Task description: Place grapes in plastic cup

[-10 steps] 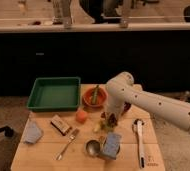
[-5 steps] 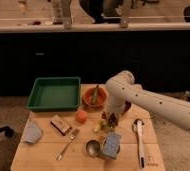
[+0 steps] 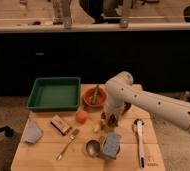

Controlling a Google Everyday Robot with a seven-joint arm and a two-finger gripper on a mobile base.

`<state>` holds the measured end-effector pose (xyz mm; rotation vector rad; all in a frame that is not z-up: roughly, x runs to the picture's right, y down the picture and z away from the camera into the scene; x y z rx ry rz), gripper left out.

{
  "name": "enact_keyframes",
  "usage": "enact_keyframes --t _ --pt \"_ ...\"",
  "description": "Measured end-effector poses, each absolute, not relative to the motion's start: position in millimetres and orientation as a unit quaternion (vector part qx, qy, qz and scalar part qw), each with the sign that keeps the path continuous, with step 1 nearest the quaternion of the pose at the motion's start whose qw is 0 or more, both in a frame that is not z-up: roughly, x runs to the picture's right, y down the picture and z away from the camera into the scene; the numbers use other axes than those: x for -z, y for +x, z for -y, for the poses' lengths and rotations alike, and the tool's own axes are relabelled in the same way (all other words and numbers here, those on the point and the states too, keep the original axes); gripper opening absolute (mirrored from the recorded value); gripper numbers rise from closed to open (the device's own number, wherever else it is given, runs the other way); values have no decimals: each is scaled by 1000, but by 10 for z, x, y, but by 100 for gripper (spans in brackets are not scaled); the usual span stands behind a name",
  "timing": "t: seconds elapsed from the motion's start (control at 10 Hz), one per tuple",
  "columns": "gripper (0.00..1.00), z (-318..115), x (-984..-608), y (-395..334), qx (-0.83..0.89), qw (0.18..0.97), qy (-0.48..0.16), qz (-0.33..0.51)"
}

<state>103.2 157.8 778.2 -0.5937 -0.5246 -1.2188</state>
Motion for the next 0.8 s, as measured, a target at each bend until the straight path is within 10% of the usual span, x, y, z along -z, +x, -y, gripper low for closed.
enact_keyframes --t 0.6,0.8 --pt "75 -1578 -7782 1032 557 747 -271 240" --pt "80 -1578 -7782 1032 557 747 -271 240"
